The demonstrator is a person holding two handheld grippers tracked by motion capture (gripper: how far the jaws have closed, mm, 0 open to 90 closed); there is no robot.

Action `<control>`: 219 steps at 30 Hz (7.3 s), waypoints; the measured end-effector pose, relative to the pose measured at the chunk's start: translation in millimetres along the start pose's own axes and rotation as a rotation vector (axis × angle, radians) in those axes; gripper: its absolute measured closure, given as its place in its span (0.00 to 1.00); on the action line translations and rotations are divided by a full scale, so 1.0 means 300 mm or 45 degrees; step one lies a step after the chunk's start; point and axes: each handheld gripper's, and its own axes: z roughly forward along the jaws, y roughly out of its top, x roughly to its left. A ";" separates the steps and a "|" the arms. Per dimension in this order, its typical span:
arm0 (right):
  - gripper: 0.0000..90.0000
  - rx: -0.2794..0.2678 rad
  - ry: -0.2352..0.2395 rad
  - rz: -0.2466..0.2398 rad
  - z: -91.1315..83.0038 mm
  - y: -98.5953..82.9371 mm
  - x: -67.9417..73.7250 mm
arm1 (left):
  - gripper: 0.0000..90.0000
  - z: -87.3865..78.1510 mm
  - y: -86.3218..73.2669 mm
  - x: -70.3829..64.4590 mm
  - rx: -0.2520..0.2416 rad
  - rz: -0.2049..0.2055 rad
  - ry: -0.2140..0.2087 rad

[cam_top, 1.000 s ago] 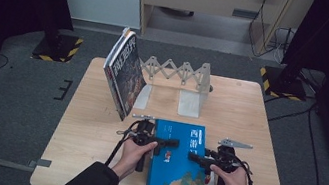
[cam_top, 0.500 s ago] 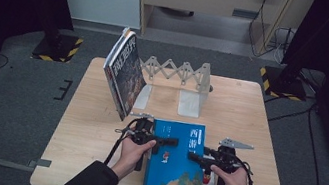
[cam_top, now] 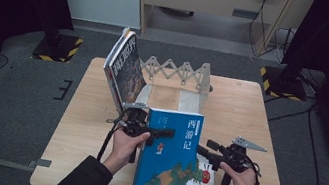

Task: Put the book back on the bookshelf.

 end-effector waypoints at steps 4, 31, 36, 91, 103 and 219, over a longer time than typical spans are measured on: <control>0.31 -0.008 -0.084 -0.017 -0.016 0.002 -0.016 | 0.68 -0.049 0.032 -0.017 -0.060 0.030 0.014; 0.16 0.440 -0.773 -0.207 -0.076 -0.065 -0.189 | 0.67 -0.291 0.188 -0.093 -0.309 0.257 0.350; 0.14 0.431 -0.786 -0.230 -0.075 -0.070 -0.196 | 0.67 -0.264 0.239 -0.097 -0.314 0.290 0.399; 0.04 0.368 -0.778 -0.264 -0.074 -0.093 -0.210 | 0.67 0.119 0.445 0.238 -0.370 0.221 0.806; 0.04 0.365 -0.780 -0.266 -0.074 -0.093 -0.210 | 0.67 0.137 0.401 0.205 -0.328 0.303 0.779; 0.03 0.365 -0.782 -0.264 -0.072 -0.093 -0.209 | 0.67 0.078 0.092 0.115 -0.362 0.415 0.878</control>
